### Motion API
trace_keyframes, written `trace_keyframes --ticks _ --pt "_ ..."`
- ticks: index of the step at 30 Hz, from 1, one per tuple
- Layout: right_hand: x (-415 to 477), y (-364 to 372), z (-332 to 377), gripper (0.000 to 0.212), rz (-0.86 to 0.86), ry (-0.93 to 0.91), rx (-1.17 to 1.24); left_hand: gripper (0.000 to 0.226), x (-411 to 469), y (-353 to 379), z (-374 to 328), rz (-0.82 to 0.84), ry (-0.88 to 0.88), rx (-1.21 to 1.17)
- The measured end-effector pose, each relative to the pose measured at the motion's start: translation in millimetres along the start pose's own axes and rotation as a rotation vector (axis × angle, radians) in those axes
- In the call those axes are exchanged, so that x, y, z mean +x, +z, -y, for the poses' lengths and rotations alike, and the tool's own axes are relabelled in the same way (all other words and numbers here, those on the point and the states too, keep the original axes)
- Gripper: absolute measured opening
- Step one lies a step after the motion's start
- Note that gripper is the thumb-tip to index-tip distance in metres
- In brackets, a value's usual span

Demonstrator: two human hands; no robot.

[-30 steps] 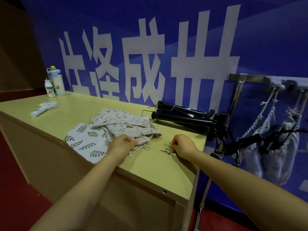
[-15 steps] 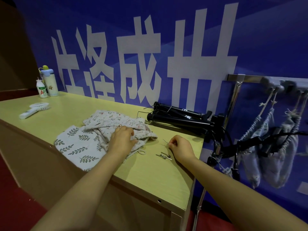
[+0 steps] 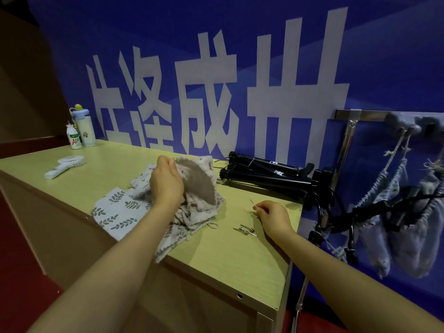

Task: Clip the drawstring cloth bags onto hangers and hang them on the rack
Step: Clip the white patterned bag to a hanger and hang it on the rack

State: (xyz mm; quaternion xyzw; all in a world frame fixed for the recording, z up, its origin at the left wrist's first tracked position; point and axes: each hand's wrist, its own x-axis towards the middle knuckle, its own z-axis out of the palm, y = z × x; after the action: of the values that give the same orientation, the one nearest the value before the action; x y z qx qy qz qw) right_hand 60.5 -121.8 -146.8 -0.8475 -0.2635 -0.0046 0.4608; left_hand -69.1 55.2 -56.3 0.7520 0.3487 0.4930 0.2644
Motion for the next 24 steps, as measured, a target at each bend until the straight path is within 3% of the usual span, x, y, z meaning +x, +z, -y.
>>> trace_keyframes --ticks 2,6,11,16,21,24 --pt "-1.0 -1.3 4.5 0.023 0.001 0.036 0.099 0.032 12.5 -18.2 -11.5 -0.018 -0.020 -0.091" --pt "-13.0 1.2 60.2 0.018 0.031 0.068 0.591 0.035 36.5 -49.7 -28.4 -0.021 -0.112 -0.249" --pt "-47.8 11.6 154.0 0.021 0.227 -0.167 0.703 0.035 36.9 -79.8 -43.0 -0.065 -0.220 -0.337" --pt "-75.1 31.4 212.1 0.018 0.449 -0.121 0.990 0.037 22.4 -114.0 -63.4 -0.175 -0.371 -0.529" --pt "-109.7 38.4 239.5 0.014 0.705 -0.039 1.233 0.032 -8.8 -162.6 -75.8 -0.408 -0.192 -0.462" --pt "-123.7 46.4 231.4 0.014 0.682 -0.032 1.087 0.030 -22.3 -164.1 -59.1 -0.362 -0.192 -0.378"
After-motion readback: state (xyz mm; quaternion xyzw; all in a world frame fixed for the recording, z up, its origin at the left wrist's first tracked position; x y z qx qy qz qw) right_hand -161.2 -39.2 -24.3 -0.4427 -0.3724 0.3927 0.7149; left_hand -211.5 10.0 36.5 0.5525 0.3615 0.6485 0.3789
